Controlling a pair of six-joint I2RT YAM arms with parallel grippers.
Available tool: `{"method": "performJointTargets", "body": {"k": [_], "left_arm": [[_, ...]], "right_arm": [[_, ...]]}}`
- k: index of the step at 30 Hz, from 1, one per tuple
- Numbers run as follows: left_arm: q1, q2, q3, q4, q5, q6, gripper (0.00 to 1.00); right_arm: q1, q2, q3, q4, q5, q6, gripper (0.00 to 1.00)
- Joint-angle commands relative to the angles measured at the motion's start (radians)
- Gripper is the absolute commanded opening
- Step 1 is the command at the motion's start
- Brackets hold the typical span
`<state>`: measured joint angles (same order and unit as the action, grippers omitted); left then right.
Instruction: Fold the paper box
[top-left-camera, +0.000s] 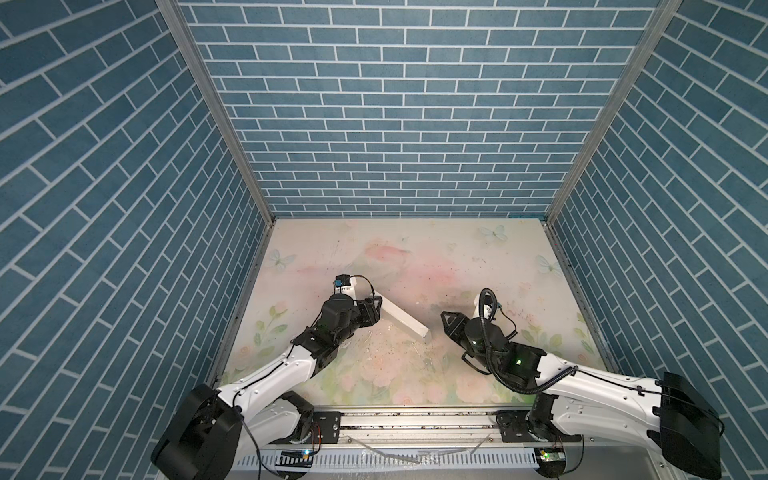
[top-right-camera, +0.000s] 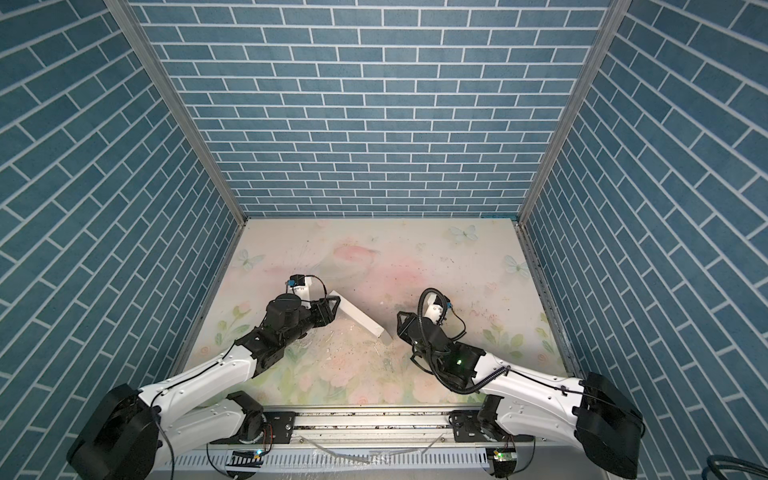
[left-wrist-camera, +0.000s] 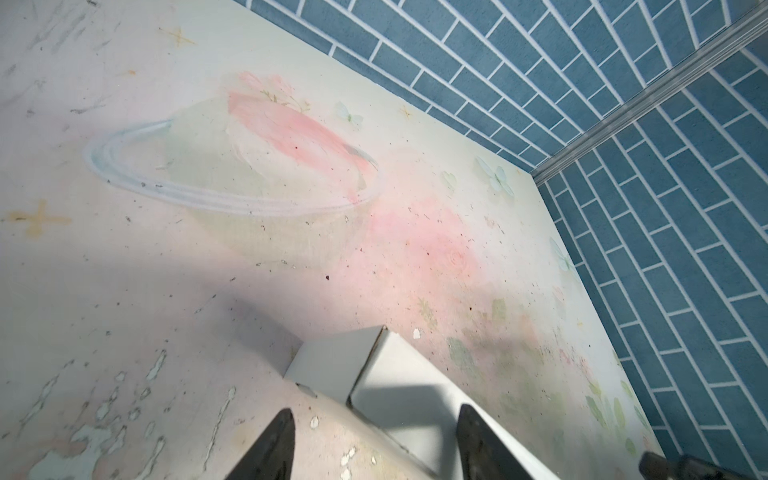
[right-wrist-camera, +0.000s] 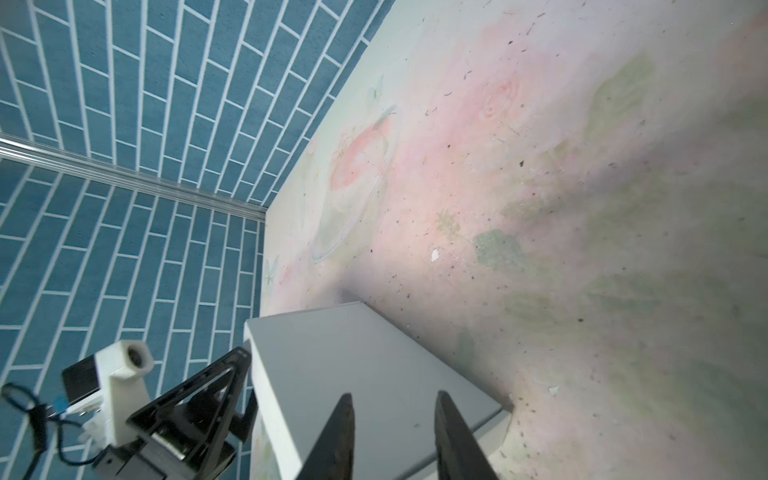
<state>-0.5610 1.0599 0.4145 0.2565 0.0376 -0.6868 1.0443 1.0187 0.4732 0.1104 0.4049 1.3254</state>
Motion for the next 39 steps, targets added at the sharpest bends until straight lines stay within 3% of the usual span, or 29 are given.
{"method": "performJointTargets", "body": {"k": [1,13,22,28,33,39], "left_arm": [[-0.007,-0.031,0.01,-0.137,-0.026,0.018,0.65],[-0.008,0.092,0.079,-0.074,-0.022,0.046,0.65],[-0.008,0.126,0.18,-0.136,-0.012,0.07,0.69],[-0.006,0.108,0.279,-0.257,0.01,0.155,0.77],[0.024,0.101,0.365,-0.357,0.074,0.234,0.79],[0.145,0.134,0.449,-0.483,0.312,0.346,0.74]], "right_arm": [[-0.012,-0.011,0.101,-0.14,-0.065,-0.074,0.35],[-0.009,0.044,0.186,-0.222,-0.209,-0.101,0.38],[-0.007,0.021,0.274,-0.374,-0.198,-0.155,0.43],[0.014,0.059,0.338,-0.427,-0.184,-0.162,0.44],[0.058,0.061,0.382,-0.503,-0.111,-0.153,0.45],[0.114,0.068,0.382,-0.52,-0.058,-0.087,0.45]]}}
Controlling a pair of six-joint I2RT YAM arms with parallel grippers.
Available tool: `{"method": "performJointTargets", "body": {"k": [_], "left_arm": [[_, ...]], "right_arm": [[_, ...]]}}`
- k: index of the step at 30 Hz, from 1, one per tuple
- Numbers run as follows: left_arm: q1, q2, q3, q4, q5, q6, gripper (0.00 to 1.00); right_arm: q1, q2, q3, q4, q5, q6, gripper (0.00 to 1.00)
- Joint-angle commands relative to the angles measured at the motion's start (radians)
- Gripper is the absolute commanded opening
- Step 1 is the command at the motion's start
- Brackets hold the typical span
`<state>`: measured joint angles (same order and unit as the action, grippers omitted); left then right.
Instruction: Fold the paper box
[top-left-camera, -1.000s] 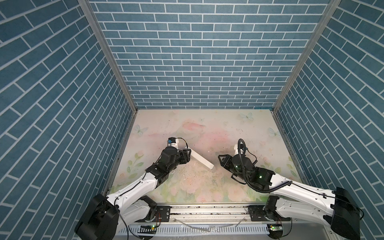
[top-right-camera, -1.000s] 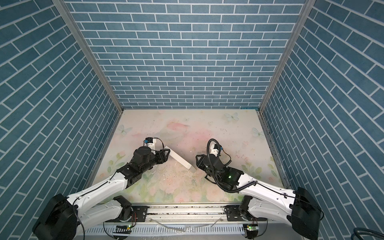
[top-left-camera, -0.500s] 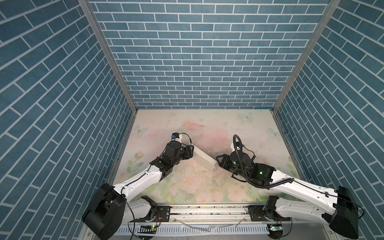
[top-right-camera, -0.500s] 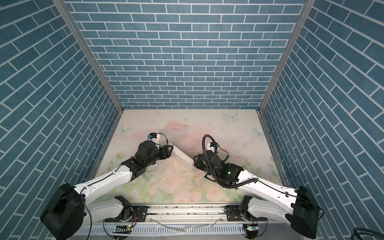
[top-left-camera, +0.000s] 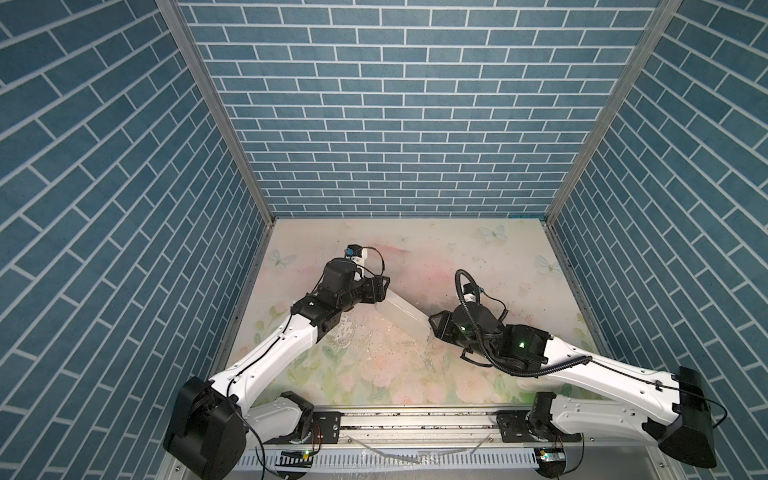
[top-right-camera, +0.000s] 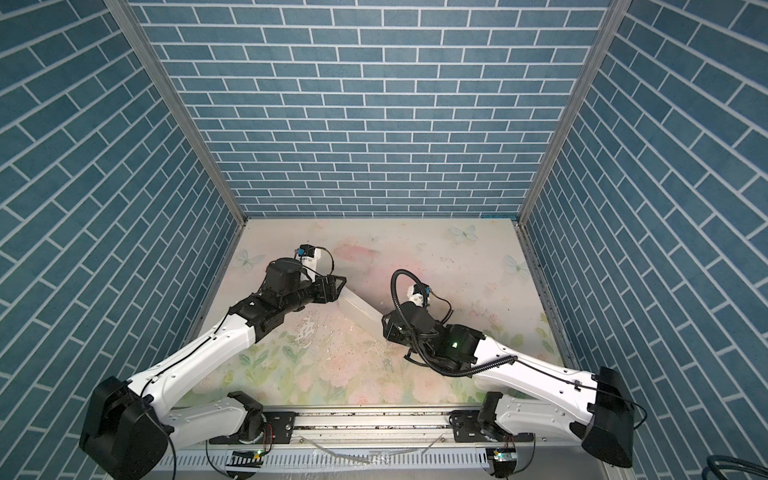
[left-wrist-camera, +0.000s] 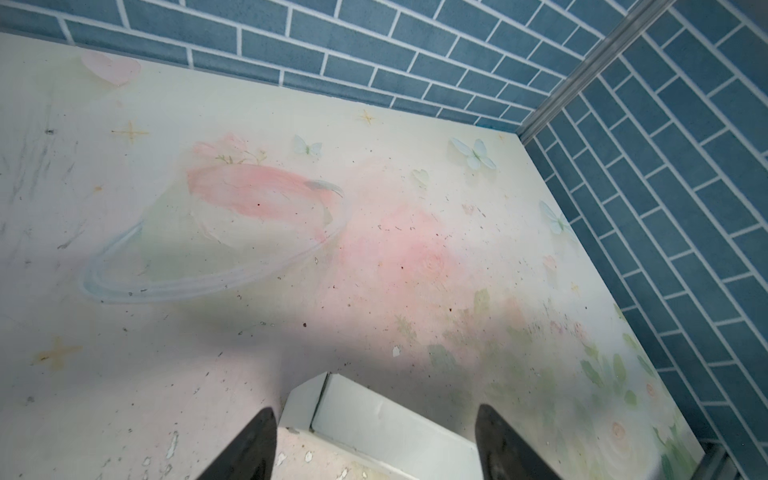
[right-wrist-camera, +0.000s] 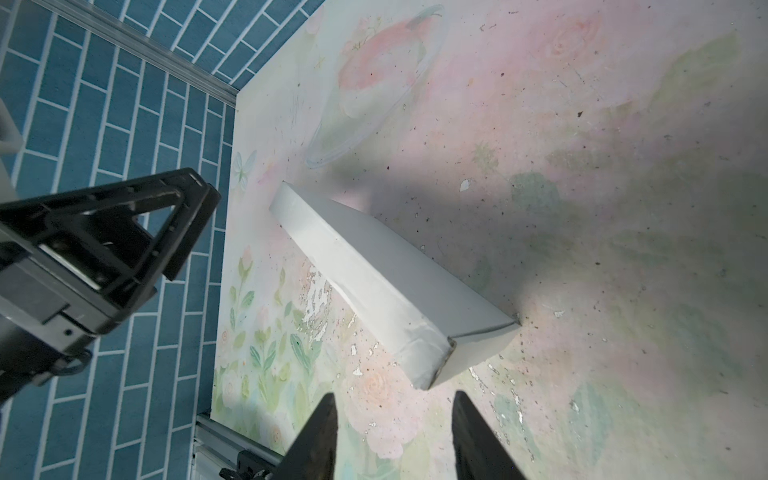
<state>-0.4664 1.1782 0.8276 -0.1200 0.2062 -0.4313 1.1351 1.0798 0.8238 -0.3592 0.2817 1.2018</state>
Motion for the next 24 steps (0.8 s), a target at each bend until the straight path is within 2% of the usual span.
{"method": "performJointTargets", "body": {"k": [1,6,15,24], "left_arm": [[0.067,0.025,0.047,-0.128,0.175,0.107,0.73],[0.078,0.071,0.061,-0.127,0.232,0.14,0.66],[0.078,0.167,0.033,-0.035,0.242,0.146,0.64],[0.077,0.192,-0.009,0.032,0.24,0.119,0.63]], "right_arm": [[0.036,0.006,0.027,-0.05,0.085,0.053,0.45],[0.07,0.002,-0.024,-0.001,0.159,0.142,0.45],[0.075,-0.008,-0.134,0.12,0.212,0.248,0.45],[0.066,0.034,-0.184,0.251,0.213,0.288,0.46]]}}
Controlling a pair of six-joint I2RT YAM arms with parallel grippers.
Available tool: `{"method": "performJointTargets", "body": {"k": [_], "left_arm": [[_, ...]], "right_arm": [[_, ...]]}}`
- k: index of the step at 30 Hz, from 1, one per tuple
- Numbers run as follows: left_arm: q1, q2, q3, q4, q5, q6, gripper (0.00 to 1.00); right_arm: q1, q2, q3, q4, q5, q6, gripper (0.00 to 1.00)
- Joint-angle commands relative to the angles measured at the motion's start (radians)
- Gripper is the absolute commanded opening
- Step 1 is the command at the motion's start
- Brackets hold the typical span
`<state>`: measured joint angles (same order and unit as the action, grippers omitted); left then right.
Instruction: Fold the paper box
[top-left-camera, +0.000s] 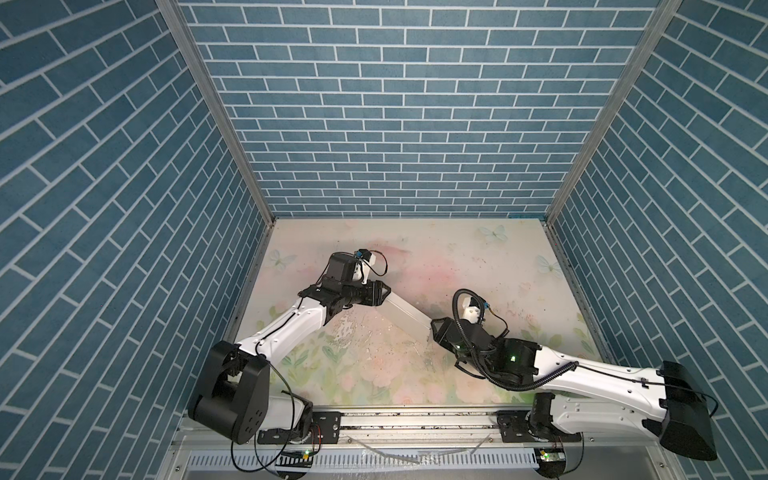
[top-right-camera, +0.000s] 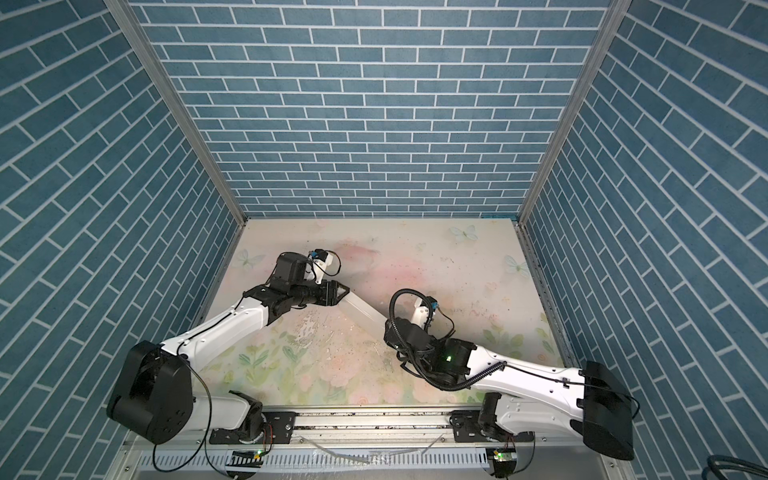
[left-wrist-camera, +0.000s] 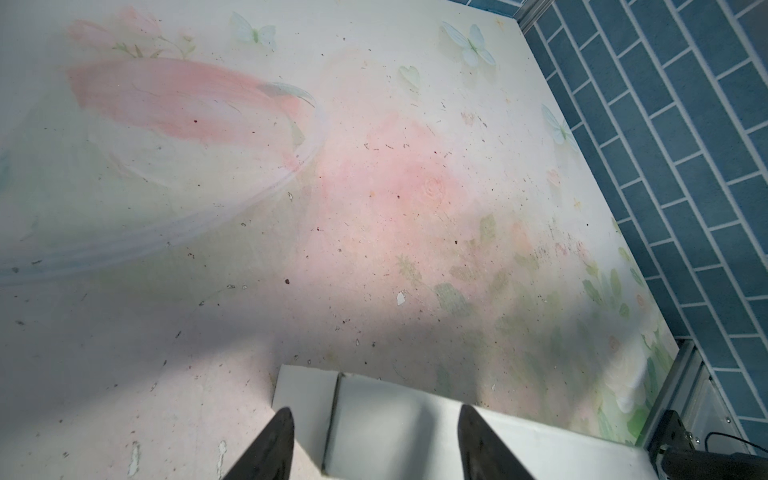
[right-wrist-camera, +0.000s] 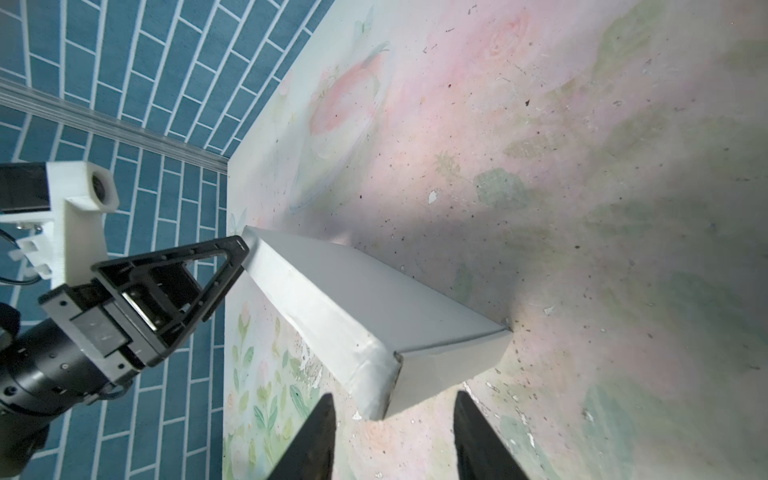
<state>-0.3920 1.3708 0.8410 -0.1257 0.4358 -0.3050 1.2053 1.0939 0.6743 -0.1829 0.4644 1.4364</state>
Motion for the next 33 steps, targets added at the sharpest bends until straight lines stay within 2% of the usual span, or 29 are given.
{"method": "performJointTargets", "body": {"k": [1,7,14,25,30,33], "left_arm": [[0.003,-0.006,-0.029,0.044,0.006,-0.012,0.63],[0.002,-0.034,-0.061,0.058,-0.009,-0.034,0.6],[-0.007,-0.052,-0.096,0.082,0.001,-0.06,0.59],[-0.064,-0.121,-0.138,0.075,-0.047,-0.103,0.58],[-0.079,-0.179,-0.167,0.046,-0.095,-0.118,0.59],[-0.078,-0.194,-0.169,0.023,-0.125,-0.115,0.59]], "right_arm": [[-0.01,0.028,-0.042,0.099,0.024,0.056,0.46],[-0.038,0.086,-0.022,0.145,-0.025,0.052,0.46],[-0.068,0.085,-0.019,0.152,-0.043,0.028,0.46],[-0.124,0.151,0.027,0.228,-0.166,-0.02,0.46],[-0.143,0.148,0.049,0.182,-0.17,-0.046,0.45],[-0.151,0.102,0.064,0.092,-0.139,-0.066,0.45]]}}
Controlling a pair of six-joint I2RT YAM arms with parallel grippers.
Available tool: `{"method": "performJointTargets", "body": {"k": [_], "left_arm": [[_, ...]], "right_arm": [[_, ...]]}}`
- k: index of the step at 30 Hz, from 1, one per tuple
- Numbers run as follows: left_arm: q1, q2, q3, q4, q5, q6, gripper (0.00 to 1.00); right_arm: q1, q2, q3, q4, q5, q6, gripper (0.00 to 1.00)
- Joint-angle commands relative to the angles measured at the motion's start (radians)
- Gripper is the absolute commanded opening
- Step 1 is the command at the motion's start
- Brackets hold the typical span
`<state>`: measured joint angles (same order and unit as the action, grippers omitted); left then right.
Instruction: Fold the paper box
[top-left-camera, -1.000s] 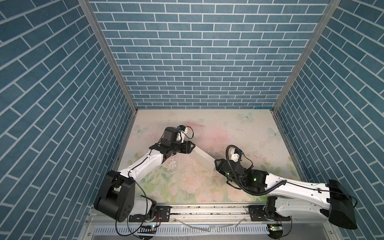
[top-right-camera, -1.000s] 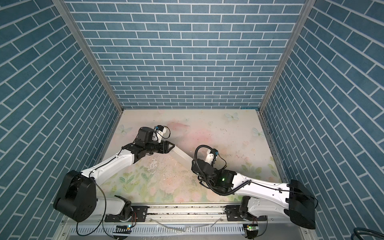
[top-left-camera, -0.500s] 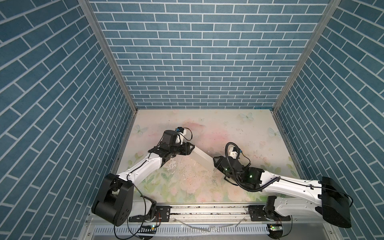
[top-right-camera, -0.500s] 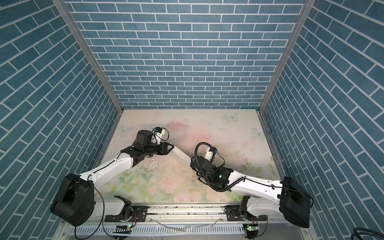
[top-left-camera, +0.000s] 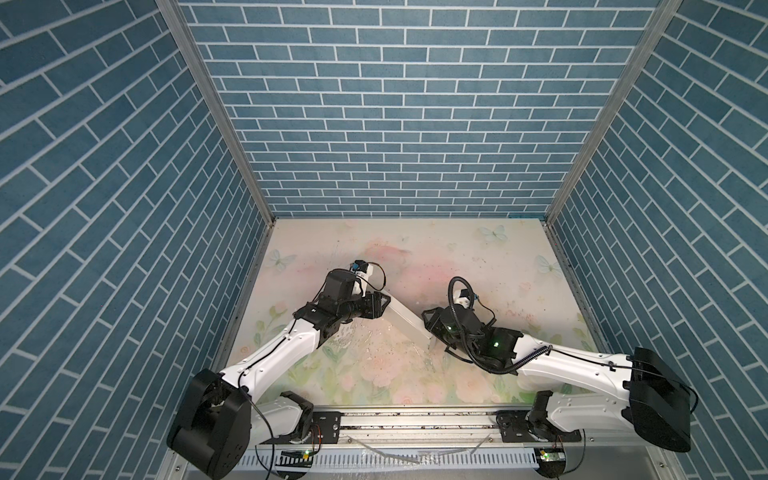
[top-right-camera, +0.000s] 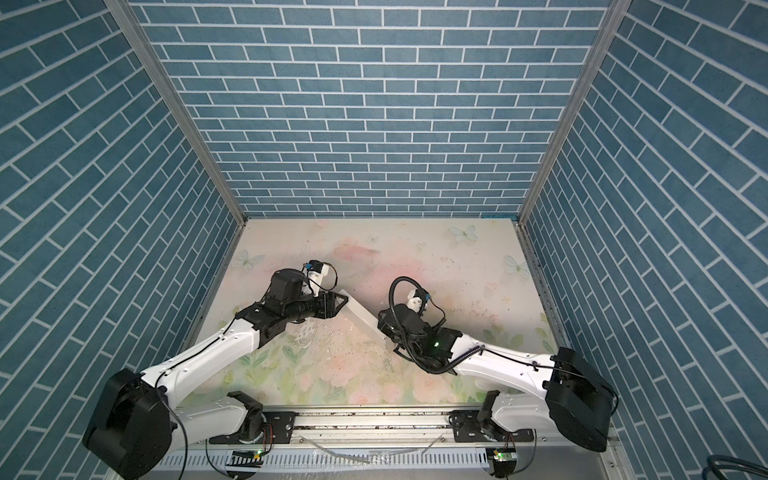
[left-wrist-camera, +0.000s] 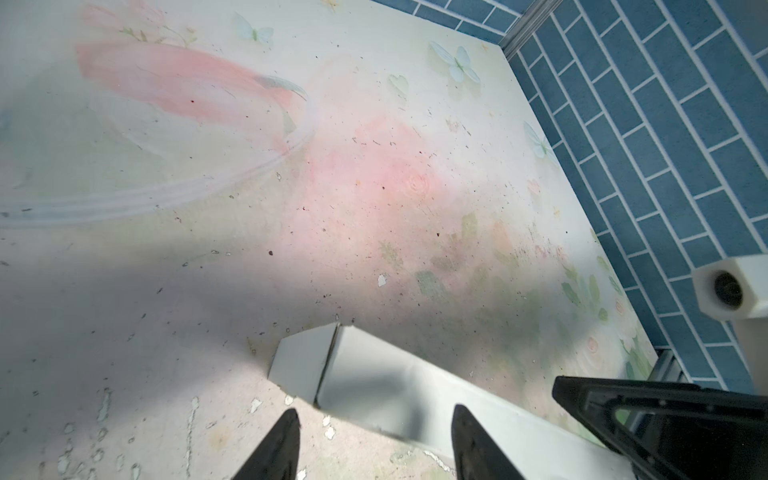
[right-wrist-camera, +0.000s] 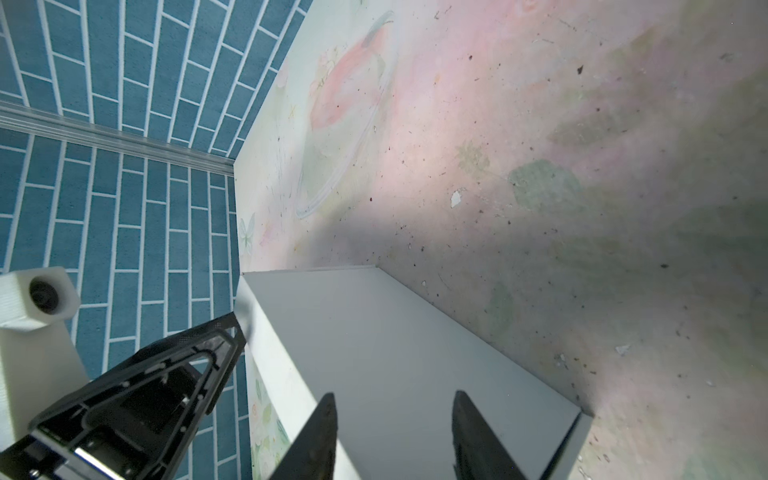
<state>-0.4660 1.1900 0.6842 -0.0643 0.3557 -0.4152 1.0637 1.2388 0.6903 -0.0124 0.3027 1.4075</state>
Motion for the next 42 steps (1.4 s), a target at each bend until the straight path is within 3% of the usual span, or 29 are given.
{"method": "performJointTargets", "body": {"k": [1,10,21,42], "left_arm": [[-0.004,-0.013,-0.011,-0.043,-0.051,-0.002,0.59],[-0.004,0.032,0.01,-0.016,-0.052,0.014,0.64],[0.005,0.063,0.106,-0.04,-0.027,0.06,0.7],[0.013,0.139,0.112,-0.013,0.027,0.073,0.69]], "right_arm": [[-0.011,-0.067,0.057,-0.124,0.034,-0.043,0.45],[0.055,-0.188,0.156,-0.448,0.045,-0.024,0.45],[0.137,-0.167,0.109,-0.409,0.085,0.073,0.47],[0.147,-0.088,-0.007,-0.175,0.058,0.119,0.49]]}}
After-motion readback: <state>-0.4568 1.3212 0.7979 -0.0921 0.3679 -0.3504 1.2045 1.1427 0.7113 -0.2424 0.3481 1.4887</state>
